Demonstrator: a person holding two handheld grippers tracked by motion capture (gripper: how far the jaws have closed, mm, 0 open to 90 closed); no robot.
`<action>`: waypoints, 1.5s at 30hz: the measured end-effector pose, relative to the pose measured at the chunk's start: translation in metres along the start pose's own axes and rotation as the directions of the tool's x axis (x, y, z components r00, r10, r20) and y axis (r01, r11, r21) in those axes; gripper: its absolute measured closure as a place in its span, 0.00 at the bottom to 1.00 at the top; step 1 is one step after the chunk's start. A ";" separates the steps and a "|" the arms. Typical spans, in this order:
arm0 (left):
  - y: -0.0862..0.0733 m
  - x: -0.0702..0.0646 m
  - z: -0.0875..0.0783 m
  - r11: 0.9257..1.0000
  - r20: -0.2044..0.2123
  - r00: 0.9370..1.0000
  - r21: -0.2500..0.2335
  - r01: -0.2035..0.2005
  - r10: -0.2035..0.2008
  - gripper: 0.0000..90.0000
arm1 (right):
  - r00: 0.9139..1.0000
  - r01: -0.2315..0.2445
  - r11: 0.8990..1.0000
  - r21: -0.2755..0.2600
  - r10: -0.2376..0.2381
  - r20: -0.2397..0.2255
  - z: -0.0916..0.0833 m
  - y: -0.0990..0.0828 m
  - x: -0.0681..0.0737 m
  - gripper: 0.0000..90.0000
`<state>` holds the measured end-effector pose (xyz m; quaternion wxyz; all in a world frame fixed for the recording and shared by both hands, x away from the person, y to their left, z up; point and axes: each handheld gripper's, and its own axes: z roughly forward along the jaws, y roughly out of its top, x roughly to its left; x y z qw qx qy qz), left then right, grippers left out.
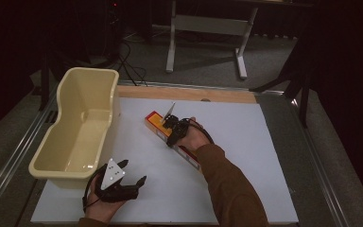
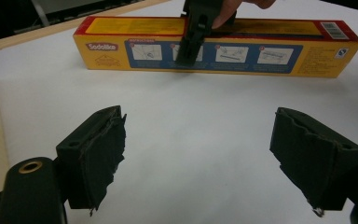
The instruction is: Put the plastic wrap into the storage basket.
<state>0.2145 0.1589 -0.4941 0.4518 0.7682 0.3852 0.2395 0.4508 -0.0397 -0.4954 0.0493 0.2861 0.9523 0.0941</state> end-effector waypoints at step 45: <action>0.000 -0.001 0.002 1.000 -0.007 1.000 0.007 -0.005 0.005 0.20 | 0.765 -0.405 0.914 -0.013 0.331 -0.553 -0.075 -0.006 -0.010 0.45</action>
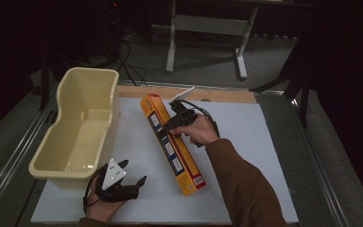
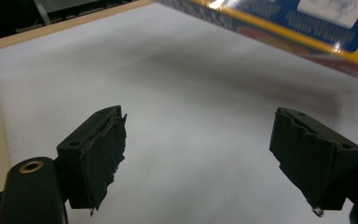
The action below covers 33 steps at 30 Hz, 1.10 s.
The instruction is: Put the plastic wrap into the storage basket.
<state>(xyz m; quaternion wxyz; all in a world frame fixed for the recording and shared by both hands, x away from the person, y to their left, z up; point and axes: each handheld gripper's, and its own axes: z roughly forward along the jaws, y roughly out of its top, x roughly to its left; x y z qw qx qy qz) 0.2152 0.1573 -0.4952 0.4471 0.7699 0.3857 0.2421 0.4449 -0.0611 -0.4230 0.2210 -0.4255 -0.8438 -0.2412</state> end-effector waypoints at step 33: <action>0.000 -0.001 0.003 1.000 0.015 1.000 0.004 -0.001 0.000 0.20 | 0.968 -0.095 0.971 -0.220 0.039 -0.248 -0.049 0.030 0.044 0.45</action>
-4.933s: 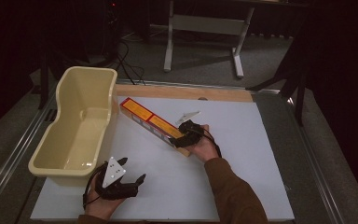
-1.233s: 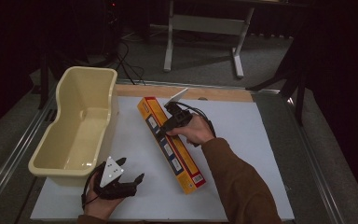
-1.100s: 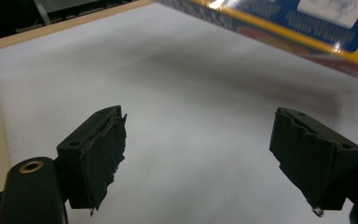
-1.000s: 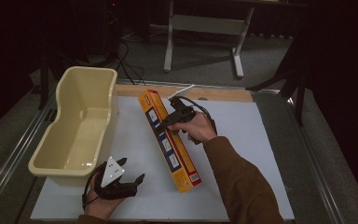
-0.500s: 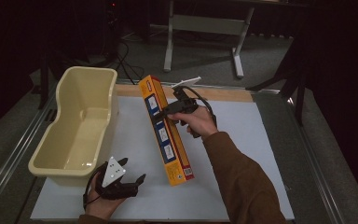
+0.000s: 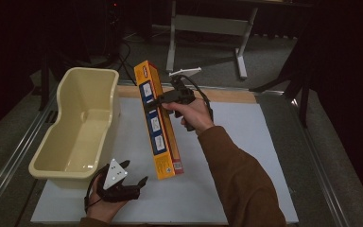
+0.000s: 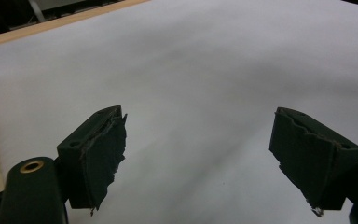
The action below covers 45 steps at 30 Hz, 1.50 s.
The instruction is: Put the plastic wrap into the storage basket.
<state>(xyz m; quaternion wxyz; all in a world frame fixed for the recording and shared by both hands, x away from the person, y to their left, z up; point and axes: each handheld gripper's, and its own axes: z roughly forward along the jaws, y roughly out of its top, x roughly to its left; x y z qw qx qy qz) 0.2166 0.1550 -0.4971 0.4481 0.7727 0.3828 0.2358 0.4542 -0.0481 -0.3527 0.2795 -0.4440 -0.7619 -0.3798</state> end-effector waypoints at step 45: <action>-0.002 0.003 0.002 1.000 -0.002 1.000 0.011 0.012 -0.012 0.20 | 0.997 -0.049 0.986 -0.159 0.040 -0.061 0.021 0.048 0.041 0.45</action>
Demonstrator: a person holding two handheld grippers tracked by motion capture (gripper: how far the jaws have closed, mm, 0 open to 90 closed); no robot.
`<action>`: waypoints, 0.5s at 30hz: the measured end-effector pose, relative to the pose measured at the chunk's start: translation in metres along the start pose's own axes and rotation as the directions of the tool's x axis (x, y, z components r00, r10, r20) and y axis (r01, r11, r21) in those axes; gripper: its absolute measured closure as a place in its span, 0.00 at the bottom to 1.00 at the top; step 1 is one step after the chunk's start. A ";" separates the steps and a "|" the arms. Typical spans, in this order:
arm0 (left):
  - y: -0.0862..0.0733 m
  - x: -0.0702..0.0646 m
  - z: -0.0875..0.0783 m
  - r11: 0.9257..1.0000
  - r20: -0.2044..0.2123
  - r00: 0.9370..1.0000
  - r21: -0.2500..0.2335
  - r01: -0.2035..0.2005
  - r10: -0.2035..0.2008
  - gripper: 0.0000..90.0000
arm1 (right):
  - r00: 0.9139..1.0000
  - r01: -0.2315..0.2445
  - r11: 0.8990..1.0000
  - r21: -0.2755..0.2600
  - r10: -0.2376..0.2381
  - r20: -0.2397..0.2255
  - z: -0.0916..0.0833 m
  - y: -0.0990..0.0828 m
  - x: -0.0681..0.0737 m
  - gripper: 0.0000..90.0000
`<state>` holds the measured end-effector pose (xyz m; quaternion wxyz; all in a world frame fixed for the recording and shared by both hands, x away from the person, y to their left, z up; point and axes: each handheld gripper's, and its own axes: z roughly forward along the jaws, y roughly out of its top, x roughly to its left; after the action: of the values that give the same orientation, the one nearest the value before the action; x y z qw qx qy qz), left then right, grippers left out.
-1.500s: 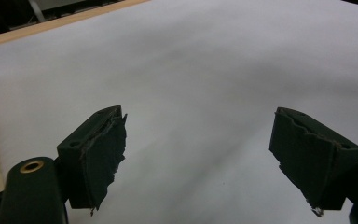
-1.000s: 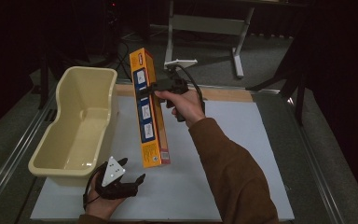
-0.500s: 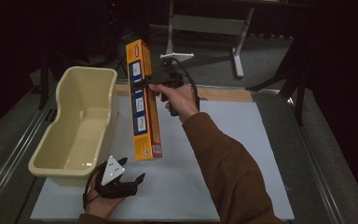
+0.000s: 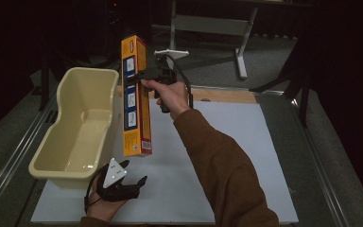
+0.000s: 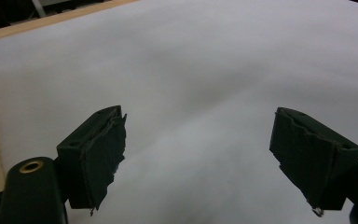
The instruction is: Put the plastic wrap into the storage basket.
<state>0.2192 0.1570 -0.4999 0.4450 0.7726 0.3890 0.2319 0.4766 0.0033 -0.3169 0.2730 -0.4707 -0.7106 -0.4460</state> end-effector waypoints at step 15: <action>-0.001 0.000 -0.002 1.000 -0.002 1.000 -0.018 0.007 -0.007 0.20 | 0.996 -0.069 0.997 -0.027 0.067 -0.050 0.033 0.000 0.000 0.45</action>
<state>0.2171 0.1581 -0.5002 0.4525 0.7669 0.3901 0.2345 0.4773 0.0330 -0.3318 0.2986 -0.4873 -0.6808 -0.4581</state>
